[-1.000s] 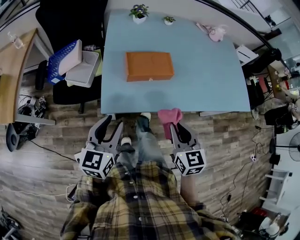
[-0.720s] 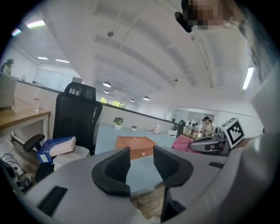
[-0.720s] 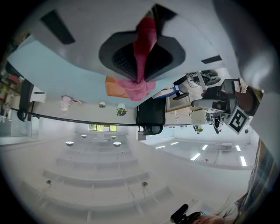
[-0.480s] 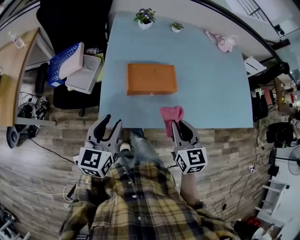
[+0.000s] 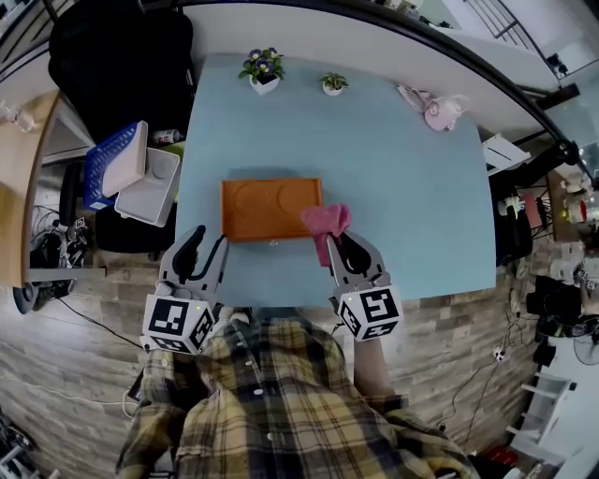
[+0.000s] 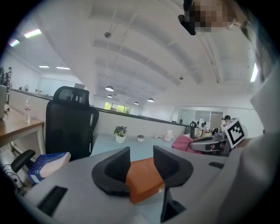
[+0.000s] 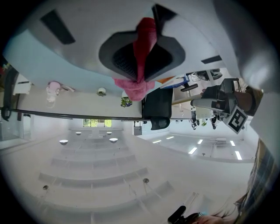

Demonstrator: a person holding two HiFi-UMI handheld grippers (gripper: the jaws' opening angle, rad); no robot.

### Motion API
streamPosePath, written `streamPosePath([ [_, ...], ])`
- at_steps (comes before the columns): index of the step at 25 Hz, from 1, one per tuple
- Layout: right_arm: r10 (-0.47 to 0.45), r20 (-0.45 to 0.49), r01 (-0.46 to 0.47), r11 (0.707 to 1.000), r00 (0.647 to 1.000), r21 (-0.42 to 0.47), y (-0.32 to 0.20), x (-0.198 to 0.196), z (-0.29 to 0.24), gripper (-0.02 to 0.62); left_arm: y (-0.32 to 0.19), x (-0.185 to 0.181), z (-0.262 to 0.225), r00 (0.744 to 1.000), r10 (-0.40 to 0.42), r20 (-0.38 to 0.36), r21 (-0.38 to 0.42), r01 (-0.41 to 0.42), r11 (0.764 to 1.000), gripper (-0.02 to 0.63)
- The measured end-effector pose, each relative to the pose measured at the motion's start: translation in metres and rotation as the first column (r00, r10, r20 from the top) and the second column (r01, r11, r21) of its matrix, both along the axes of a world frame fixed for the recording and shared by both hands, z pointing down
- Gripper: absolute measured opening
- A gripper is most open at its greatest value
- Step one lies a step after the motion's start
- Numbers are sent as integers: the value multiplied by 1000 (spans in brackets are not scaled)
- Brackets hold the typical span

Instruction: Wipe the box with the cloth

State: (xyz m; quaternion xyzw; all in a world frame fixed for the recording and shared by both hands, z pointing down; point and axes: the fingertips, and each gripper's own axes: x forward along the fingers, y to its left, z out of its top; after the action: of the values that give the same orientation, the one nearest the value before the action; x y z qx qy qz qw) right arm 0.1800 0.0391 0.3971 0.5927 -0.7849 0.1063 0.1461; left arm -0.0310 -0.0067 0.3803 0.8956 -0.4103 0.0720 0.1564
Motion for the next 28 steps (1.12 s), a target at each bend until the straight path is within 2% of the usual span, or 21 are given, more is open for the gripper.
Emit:
streamPosePath([
  [6, -74, 11, 74, 997, 997, 16, -38, 5, -2, 49, -28, 8, -5, 998, -63, 15, 20, 62, 998, 156],
  [11, -100, 13, 100, 995, 995, 4, -54, 5, 0, 49, -37, 8, 0, 997, -76, 22, -5, 76, 997, 156],
  [28, -84, -34, 83, 996, 996, -45, -80, -1, 9, 49, -71, 23, 27, 999, 19, 31, -69, -17, 997, 156],
])
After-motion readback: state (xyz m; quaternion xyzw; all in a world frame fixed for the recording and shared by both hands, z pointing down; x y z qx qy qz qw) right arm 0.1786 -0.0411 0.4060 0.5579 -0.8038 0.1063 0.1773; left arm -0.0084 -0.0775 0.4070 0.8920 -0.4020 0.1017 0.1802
